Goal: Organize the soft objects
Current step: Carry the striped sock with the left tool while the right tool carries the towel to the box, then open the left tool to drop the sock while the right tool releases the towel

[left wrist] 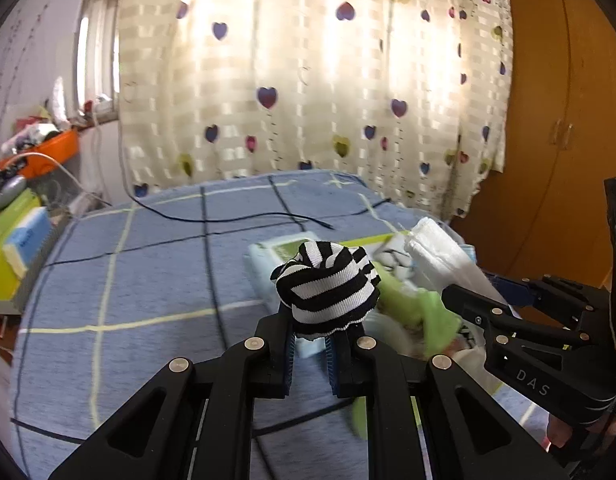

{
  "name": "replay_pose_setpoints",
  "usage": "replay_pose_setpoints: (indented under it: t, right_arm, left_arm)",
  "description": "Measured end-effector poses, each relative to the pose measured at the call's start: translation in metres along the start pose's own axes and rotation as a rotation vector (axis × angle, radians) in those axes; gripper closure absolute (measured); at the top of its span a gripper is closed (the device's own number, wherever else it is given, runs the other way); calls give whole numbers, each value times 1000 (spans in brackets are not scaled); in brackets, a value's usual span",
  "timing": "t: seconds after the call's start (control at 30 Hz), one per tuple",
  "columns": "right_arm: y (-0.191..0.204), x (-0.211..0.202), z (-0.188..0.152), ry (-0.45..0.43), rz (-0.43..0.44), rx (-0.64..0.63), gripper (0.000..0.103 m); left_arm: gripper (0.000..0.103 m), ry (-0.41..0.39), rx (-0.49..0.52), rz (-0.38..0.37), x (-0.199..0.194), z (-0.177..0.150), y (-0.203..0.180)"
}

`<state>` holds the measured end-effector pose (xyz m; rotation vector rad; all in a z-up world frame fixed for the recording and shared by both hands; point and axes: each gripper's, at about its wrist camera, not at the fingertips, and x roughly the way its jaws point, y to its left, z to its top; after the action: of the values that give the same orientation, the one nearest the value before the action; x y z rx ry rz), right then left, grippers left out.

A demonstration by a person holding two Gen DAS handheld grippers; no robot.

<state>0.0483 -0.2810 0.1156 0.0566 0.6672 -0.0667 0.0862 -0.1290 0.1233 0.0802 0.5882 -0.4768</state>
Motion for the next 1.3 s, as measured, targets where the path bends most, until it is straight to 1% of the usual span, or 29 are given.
replay_pose_setpoints:
  t: [0.17, 0.27, 0.37, 0.63, 0.7, 0.77, 0.83, 0.9, 0.97, 1.13, 1.3]
  right_arm:
    - [-26, -3, -7, 17, -50, 7, 68]
    - [-43, -1, -13, 31, -71, 26, 68]
    - [-59, 3, -18, 47, -82, 48, 68]
    - [-86, 26, -21, 95, -102, 34, 68]
    - [-89, 32, -18, 96, -99, 25, 68]
    - [-90, 36, -15, 96, -93, 10, 68]
    - [-93, 43, -11, 97, -81, 3, 68]
    - [-96, 48, -8, 103, -73, -3, 68]
    - [-98, 55, -7, 121, -34, -19, 68]
    - [-98, 70, -6, 134, 13, -74, 67]
    - [-100, 77, -6, 145, 40, -89, 65]
  left_arm:
    - [91, 27, 20, -51, 12, -5, -26]
    - [91, 50, 25, -97, 21, -8, -42]
    - [91, 65, 42, -108, 30, -10, -56]
    - [91, 117, 85, -140, 58, -18, -88]
    - [91, 132, 88, -148, 66, -19, -94]
    - [91, 151, 91, -132, 75, -19, -99]
    - [91, 153, 108, -119, 80, -20, -104]
    - [91, 163, 116, -123, 84, -21, -110]
    - [91, 173, 120, -125, 88, -22, -113]
    - [91, 187, 133, -125, 96, -24, -119]
    - [85, 201, 139, -122, 99, -26, -122]
